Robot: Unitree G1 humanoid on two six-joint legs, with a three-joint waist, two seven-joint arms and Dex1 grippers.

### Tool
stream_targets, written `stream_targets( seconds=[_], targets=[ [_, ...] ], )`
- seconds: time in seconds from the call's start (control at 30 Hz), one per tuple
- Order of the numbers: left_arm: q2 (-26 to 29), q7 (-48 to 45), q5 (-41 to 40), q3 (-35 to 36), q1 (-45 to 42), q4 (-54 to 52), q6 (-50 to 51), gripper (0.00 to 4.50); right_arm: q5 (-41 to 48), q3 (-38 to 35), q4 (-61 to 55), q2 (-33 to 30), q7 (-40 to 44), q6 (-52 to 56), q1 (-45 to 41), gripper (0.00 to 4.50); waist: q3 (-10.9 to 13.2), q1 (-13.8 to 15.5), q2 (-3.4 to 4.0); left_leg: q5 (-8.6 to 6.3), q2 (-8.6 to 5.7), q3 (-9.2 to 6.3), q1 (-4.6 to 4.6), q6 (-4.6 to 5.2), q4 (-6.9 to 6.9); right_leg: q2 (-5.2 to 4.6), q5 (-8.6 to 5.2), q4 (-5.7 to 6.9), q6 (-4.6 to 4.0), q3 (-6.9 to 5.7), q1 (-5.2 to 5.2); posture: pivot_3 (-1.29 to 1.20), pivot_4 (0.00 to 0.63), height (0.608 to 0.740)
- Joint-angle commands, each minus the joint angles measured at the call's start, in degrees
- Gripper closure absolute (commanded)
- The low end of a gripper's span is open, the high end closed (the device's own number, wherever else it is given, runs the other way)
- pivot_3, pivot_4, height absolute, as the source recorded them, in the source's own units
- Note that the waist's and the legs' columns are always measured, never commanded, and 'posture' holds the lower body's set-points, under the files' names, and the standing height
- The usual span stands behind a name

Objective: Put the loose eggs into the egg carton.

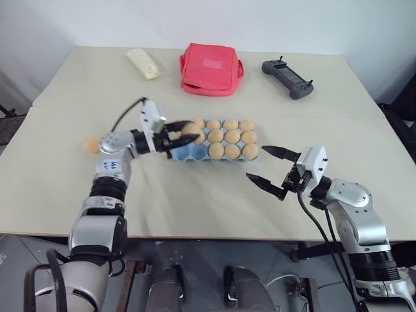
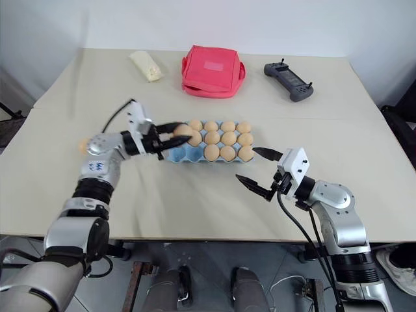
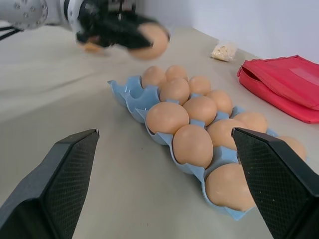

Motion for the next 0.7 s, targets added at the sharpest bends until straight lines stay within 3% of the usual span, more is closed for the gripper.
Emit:
stream_targets(
  seconds=[0.03, 0.17, 0.37, 0.43, 0.6, 0.7],
  targets=[
    [-0.04, 0.78, 1.85, -1.87, -0.74, -0.20, -1.78, 2.90, 1.12, -1.78, -3.43, -0.41, -0.86, 0.06, 0.15, 0.00, 0.00, -0.24, 0.00, 0.00, 0.01, -0.02, 0.00, 0.00, 0.02, 0.00, 0.00, 0.02, 0.00, 0.00, -0.01, 0.00, 0.150, 0.740],
    [0.29, 3.03, 4.39, -3.68, -1.46, 3.47, -2.31, 2.90, 1.10, -1.87, -4.46, -0.30, -1.59, 0.48, 0.47, 0.00, 0.00, -0.25, 0.01, 0.00, 0.01, -0.47, 0.06, 0.01, 0.01, 0.01, 0.01, 0.05, -0.02, 0.02, 0.01, 0.00, 0.150, 0.740],
    [1.19, 6.35, 5.63, -3.24, -1.78, 5.37, -4.68, 1.03, 1.27, -2.05, -5.63, -0.47, -2.49, 1.01, 0.96, 0.00, 0.00, 0.00, 0.00, 0.03, -0.02, -0.54, 0.01, 0.12, 0.01, -0.02, 0.01, -0.01, -0.01, -0.01, 0.02, 0.00, 0.150, 0.740],
    [2.14, 6.97, 5.35, -2.72, -1.47, 4.62, -5.06, 1.03, 1.39, -2.06, -6.05, -0.62, -2.60, 1.35, 1.04, 0.00, 0.00, 0.00, 0.00, 0.07, -0.02, -0.54, 0.01, 0.18, 0.01, -0.02, 0.01, 0.00, -0.01, -0.01, 0.02, 0.00, 0.150, 0.740],
    [6.16, 1.57, -1.54, 0.15, 6.28, -11.27, 0.37, 1.03, 1.99, -1.44, -5.53, -0.98, -1.17, 2.09, -0.24, 0.00, -0.01, -0.40, 0.01, -0.01, 0.01, -0.52, 0.02, 0.06, -0.03, -0.01, 0.00, 0.00, -0.02, 0.00, 0.02, 0.00, 0.150, 0.740],
    [10.27, 3.45, -5.09, 3.68, 14.83, -23.27, 6.24, 0.49, 2.43, -0.73, -4.70, -0.97, 0.55, 2.20, -1.35, 0.00, -0.02, -0.99, 0.03, 0.07, 0.07, -0.49, 0.07, 0.18, -0.11, 0.03, -0.02, 0.02, -0.07, 0.03, 0.02, 0.00, 0.150, 0.740]
  ],
)
